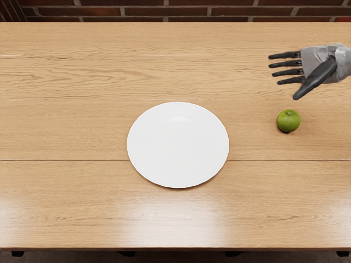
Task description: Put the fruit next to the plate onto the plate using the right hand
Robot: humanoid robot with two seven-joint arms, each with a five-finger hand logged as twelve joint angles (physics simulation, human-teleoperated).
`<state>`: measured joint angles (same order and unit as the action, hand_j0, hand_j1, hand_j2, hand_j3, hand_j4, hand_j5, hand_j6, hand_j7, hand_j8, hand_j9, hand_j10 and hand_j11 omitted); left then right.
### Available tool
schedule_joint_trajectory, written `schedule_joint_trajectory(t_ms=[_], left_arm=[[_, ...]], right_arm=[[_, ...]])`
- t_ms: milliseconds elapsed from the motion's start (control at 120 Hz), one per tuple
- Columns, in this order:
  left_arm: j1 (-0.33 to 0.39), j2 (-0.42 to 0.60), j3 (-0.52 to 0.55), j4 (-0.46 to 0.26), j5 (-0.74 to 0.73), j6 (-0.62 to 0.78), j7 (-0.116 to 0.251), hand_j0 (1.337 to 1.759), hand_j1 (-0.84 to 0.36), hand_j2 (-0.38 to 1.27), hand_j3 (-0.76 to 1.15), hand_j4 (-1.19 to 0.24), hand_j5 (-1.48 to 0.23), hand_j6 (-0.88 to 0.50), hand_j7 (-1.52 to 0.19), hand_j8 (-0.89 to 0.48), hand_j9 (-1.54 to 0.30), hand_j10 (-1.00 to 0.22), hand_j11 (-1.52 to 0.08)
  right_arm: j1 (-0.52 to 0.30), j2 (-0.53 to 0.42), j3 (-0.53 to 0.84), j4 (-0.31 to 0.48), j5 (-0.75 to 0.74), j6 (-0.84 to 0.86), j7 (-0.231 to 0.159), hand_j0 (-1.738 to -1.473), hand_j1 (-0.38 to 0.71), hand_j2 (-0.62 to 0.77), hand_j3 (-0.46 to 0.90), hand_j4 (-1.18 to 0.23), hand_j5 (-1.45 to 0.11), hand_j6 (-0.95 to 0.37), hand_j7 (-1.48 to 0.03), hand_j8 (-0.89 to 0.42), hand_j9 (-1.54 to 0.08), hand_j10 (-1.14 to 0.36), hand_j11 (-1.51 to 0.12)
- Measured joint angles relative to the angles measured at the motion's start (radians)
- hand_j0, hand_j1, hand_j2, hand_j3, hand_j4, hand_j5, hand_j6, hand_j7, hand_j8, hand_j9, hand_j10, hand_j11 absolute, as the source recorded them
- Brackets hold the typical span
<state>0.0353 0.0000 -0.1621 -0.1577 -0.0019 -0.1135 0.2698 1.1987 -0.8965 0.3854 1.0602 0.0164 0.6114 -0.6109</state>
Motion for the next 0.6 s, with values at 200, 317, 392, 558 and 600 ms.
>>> schedule_joint_trajectory(t_ms=[200, 317, 392, 558, 600], left_arm=[[0.000, 0.000, 0.000, 0.000, 0.000, 0.000, 0.000, 1.658, 0.34, 0.00, 0.00, -0.01, -0.01, -0.01, -0.01, -0.01, -0.01, -0.01, -0.01], [0.000, 0.000, 0.000, 0.000, 0.000, 0.000, 0.000, 1.658, 0.34, 0.00, 0.00, -0.01, -0.01, -0.01, -0.01, -0.01, -0.01, -0.01, -0.01], [0.000, 0.000, 0.000, 0.000, 0.000, 0.000, 0.000, 1.658, 0.34, 0.00, 0.00, -0.01, -0.01, -0.01, -0.01, -0.01, -0.01, -0.01, -0.01], [0.000, 0.000, 0.000, 0.000, 0.000, 0.000, 0.000, 1.658, 0.34, 0.00, 0.00, -0.01, -0.01, -0.01, -0.01, -0.01, -0.01, -0.01, -0.01], [0.000, 0.000, 0.000, 0.000, 0.000, 0.000, 0.000, 1.658, 0.34, 0.00, 0.00, -0.01, -0.01, -0.01, -0.01, -0.01, -0.01, -0.01, -0.01]], right_arm=[[0.017, -0.133, 0.002, 0.390, -0.200, -0.197, 0.000, -1.658, -0.33, 0.00, 0.00, -0.02, -0.02, -0.02, -0.02, -0.02, -0.02, -0.02, -0.02], [0.015, -0.129, -0.041, 0.488, -0.338, -0.475, 0.000, -1.658, -0.33, 0.00, 0.00, -0.02, -0.02, -0.02, -0.02, -0.02, -0.02, -0.02, -0.02], [0.022, -0.107, -0.107, 0.533, -0.429, -0.639, 0.000, -1.658, -0.32, 0.00, 0.00, -0.02, -0.03, -0.02, -0.03, -0.02, -0.03, -0.02, -0.03], [0.150, -0.034, -0.372, 0.565, -0.526, -0.837, 0.000, -1.658, -0.30, -0.01, 0.00, -0.04, -0.05, -0.04, -0.05, -0.04, -0.05, -0.04, -0.05], [0.203, -0.006, -0.463, 0.565, -0.526, -0.890, 0.000, -1.658, -0.30, -0.01, 0.00, -0.05, -0.06, -0.05, -0.06, -0.05, -0.06, -0.05, -0.06]])
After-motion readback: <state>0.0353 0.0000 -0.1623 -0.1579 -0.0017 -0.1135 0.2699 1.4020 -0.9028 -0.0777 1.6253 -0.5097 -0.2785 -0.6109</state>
